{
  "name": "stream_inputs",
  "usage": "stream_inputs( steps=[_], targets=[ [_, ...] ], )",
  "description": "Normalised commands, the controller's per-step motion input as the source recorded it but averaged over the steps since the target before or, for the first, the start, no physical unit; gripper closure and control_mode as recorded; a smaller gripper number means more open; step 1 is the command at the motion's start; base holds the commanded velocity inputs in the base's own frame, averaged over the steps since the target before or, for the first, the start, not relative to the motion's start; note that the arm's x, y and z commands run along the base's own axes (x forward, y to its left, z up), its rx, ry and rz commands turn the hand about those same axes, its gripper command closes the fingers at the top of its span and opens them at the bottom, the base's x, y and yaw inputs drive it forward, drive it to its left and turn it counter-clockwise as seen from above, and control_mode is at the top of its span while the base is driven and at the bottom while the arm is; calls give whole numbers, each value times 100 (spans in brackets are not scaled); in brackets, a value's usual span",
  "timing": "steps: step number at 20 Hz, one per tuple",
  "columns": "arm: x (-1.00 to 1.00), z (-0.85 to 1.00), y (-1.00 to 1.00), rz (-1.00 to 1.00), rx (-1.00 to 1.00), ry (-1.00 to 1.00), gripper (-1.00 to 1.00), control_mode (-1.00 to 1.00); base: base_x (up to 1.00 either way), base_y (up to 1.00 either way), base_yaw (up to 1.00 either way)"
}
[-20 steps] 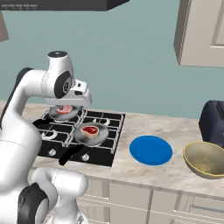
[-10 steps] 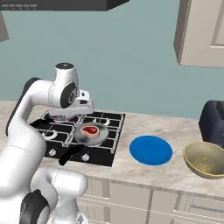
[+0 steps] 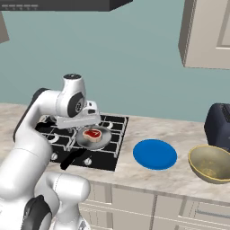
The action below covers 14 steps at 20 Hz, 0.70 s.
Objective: Place one of the steaks on the plate and the other in the bowl. Then place the bowl in the fridge.
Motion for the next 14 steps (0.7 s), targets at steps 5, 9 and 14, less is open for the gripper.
stream_inputs(
  steps=[5, 9, 14],
  targets=[
    [2, -34, -5, 8, 0, 0, -100, -100, 0, 0, 0],
    [11, -31, 0, 6, 0, 0, -100, -100, 0, 0, 0],
    [20, -28, 0, 3, 0, 0, -100, -100, 0, 0, 0]
  ],
)
